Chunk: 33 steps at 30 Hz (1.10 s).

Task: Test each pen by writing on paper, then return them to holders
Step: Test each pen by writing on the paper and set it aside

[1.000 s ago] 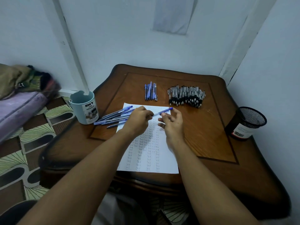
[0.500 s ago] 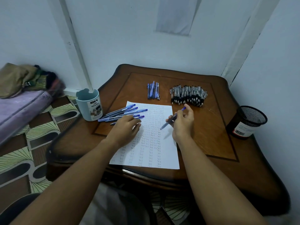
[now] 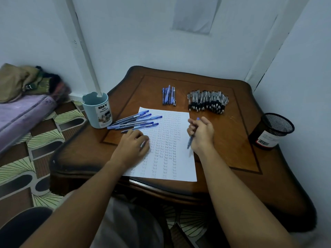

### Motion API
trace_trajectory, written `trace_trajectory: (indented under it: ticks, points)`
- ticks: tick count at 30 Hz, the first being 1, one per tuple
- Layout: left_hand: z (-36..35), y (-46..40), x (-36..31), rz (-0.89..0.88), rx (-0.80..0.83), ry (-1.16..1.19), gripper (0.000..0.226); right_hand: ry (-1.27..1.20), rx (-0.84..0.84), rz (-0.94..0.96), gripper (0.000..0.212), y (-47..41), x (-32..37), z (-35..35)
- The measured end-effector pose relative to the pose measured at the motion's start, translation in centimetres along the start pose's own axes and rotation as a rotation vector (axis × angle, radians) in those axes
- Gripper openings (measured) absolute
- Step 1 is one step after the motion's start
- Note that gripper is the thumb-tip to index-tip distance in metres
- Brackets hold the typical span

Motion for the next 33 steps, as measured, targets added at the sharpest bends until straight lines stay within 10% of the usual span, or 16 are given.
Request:
trace_trajectory:
  ticks: [19,33]
  points:
    - [-0.5,0.4,-0.1,0.025,0.019,-0.092,0.032,0.471,0.328,0.205,0.005,0.2,-0.9,2.7]
    - [-0.6,0.1,0.1,0.095,0.088,-0.064,0.039,0.62,0.391,0.298,0.026,0.7,-2.1,3.1]
Point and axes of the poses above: each hand's wrist, its own y-axis away from the middle knuckle, its own z-axis out of the back of the hand, x = y × z, the point moved 3 cm from there along -y, towards the middle knuckle, and after that the axes turned 4 degrees about z, right-handed, at the moved point
